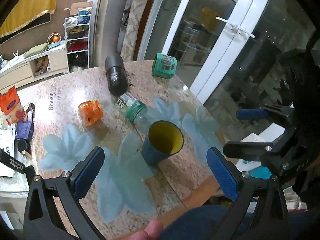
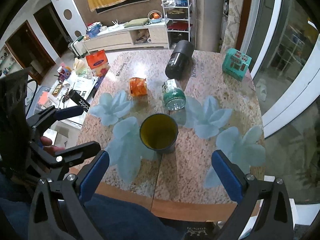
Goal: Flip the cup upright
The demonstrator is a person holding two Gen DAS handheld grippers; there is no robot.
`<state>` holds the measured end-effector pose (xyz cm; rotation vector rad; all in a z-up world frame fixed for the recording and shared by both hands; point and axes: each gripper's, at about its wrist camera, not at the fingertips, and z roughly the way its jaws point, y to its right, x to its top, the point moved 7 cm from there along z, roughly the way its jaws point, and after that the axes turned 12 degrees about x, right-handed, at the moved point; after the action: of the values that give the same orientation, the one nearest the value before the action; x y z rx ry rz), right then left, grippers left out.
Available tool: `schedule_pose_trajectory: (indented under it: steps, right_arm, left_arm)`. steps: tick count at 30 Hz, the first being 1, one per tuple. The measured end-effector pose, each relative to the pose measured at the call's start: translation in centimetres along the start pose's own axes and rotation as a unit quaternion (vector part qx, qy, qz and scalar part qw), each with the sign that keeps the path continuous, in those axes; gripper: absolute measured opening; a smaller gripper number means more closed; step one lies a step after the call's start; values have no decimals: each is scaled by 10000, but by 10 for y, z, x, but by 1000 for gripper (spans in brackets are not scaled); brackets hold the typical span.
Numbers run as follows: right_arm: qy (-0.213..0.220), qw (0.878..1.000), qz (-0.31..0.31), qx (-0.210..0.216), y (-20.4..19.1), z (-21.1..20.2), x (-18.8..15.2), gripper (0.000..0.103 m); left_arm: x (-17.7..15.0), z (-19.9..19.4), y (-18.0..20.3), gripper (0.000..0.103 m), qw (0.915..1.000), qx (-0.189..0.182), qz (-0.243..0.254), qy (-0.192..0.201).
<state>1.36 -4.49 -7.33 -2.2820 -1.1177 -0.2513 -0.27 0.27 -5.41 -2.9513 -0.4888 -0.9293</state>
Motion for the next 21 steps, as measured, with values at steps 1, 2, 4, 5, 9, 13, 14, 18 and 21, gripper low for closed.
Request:
schedule_pose_trajectory:
  steps: [1, 2, 4, 5, 9, 13, 14, 18, 21]
  right_arm:
    - [-5, 10000, 48, -2, -1, 1, -1, 103]
    - [-13, 9999, 126, -3, 0, 2, -1, 103]
    - [13, 9998, 206, -2, -2, 2, -2, 103]
    - [21, 9997, 252, -1, -1, 3, -3, 103]
    - [-13, 9996, 283, -87, -3, 5, -3, 103]
    - [-32, 9996, 261, -143, -5, 6, -2, 103]
    - [-29, 9995, 255, -157, -5, 6, -2, 103]
    - [-36, 9995, 265, -140, -6, 6, -2, 103]
    - [-39, 9995, 288, -112, -7, 6, -2, 103]
  left_arm:
    - [0, 0, -1, 103, 10000, -1, -10, -29]
    - [0, 0, -2, 103, 10000, -11, -25, -41]
    - [0, -1, -6, 103, 9999, -37, -52, -79]
    - [0, 0, -7, 103, 9999, -41, -55, -103]
    - [-3, 3, -10, 103, 9998, -17, -19, -212]
    - [-5, 7, -10, 103, 9995, -95, -56, -291]
    - [-5, 7, -11, 103, 9995, -110, -65, -304]
    - [-6, 7, -11, 103, 9994, -111, -68, -323]
    - [-6, 7, -11, 103, 9995, -110, -80, -301]
